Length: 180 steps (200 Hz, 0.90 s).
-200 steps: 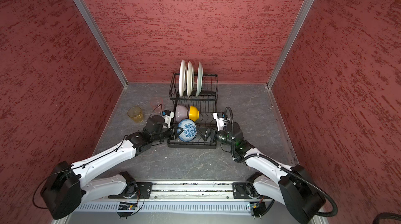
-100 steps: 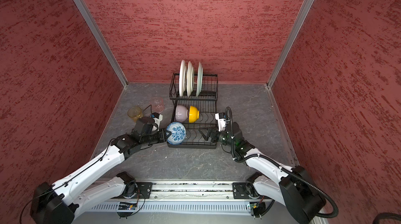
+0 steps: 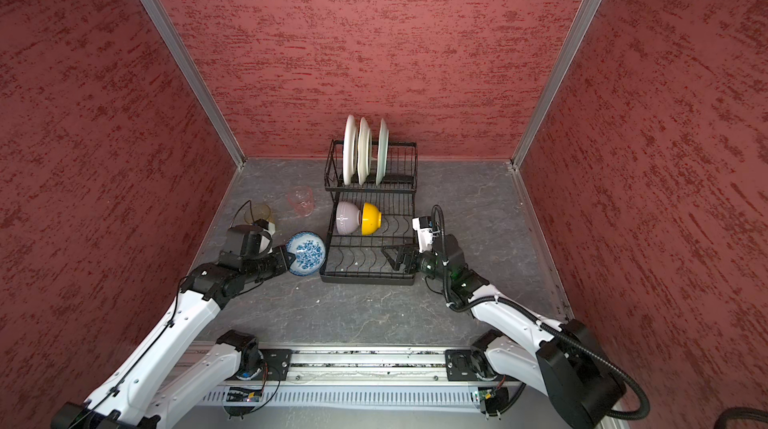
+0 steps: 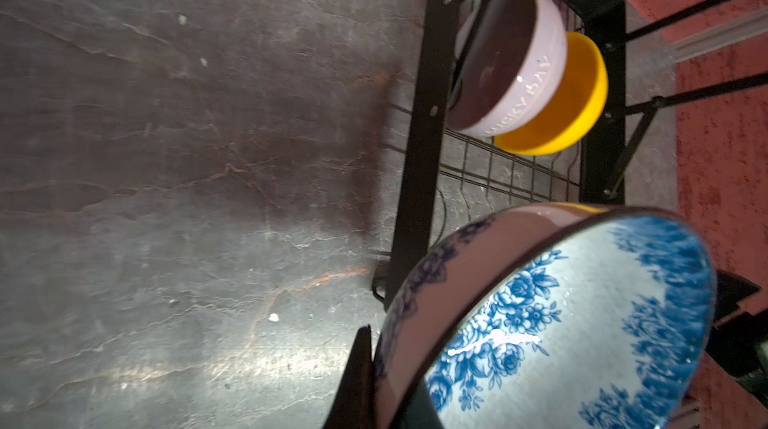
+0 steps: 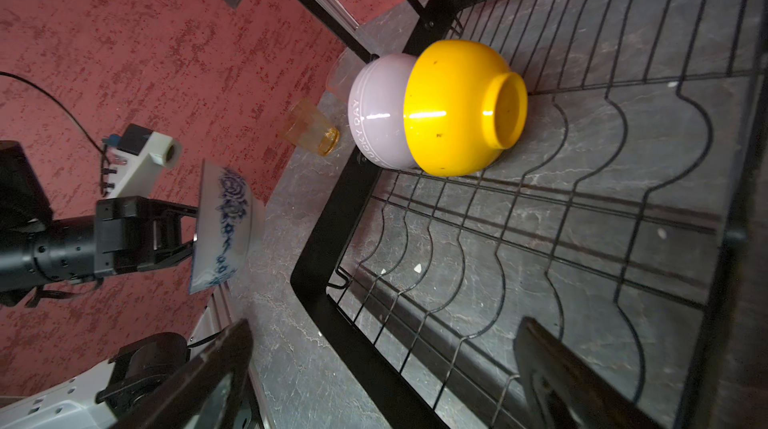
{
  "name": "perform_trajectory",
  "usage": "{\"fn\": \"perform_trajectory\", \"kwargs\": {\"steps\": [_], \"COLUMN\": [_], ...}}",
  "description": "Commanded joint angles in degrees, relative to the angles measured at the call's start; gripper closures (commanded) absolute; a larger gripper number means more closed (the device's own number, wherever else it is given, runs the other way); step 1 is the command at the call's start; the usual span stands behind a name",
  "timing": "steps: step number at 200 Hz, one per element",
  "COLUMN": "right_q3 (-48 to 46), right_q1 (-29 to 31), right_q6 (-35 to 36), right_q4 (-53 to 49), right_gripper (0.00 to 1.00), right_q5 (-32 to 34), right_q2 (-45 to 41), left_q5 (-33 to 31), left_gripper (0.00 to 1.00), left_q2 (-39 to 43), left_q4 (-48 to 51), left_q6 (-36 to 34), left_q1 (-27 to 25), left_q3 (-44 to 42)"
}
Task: Unload the mixed dishes from the dish rack
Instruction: 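Pull the floral bowl away with the left gripper while the right gripper releases, then lower the floral bowl onto the table near the glasses and open the left gripper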
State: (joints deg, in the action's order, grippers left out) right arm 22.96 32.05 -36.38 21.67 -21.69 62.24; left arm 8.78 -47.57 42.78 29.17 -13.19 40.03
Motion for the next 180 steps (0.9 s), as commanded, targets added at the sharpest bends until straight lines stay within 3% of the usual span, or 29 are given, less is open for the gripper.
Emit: {"fn": "perform_trajectory", "kwargs": {"steps": [1, 67, 135, 180], "right_q3": [-1.2, -1.4, -1.3, -1.4], "right_q1": [-0.1, -0.2, -0.3, -0.2], "right_q6": [1.0, 6.4, 7.8, 8.3], "right_q4": [5.7, -2.1, -5.7, -8.2], "right_gripper": [0.01, 0.01, 0.01, 0.01], "right_q5": [-1.9, 4.9, 5.5, 7.0], "right_q2": [-3.2, -6.4, -8.2, -9.2], "left_q5": [-1.8, -5.5, -8.4, -9.3], "left_gripper": [1.00, 1.00, 1.00, 1.00], "left_q2": [-1.3, -6.3, -15.9, -16.9], "left_q4": [1.8, -0.2, -8.7, -10.4], "left_q6": [-3.2, -2.4, 0.5, 0.7], "left_q1": [3.7, 12.7, 15.2, 16.1], "left_q3": [1.6, 1.8, -0.6, -1.8]}}
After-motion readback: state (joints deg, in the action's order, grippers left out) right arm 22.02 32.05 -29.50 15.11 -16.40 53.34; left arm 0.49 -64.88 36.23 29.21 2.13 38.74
